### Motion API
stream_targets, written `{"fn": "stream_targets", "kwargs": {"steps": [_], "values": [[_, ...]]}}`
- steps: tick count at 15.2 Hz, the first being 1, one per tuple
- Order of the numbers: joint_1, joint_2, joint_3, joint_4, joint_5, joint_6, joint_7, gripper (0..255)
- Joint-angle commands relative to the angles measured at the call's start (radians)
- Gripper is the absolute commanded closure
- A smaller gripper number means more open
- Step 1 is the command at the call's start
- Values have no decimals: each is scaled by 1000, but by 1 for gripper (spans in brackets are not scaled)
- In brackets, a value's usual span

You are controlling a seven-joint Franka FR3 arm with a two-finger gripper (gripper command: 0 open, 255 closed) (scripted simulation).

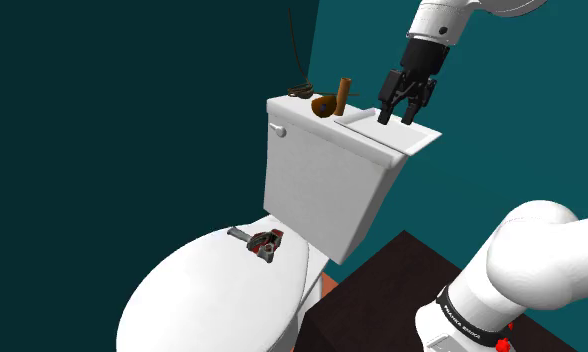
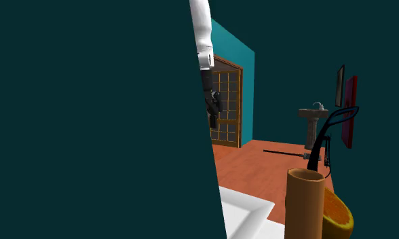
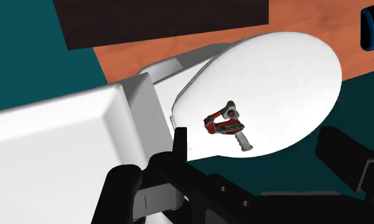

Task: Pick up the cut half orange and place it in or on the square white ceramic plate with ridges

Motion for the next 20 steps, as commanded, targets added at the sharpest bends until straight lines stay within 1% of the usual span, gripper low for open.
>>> {"fn": "stream_targets", "kwargs": {"steps": [1,6,11,16,20], "values": [[0,0,0,0,0,0,0,0],[-14,228,5,163,-24,31,35,0],[-27,452,4,358,-50,26,72,0],[-40,678,-4,591,-75,-16,106,0],[-51,870,-14,818,-91,-79,130,0]]}}
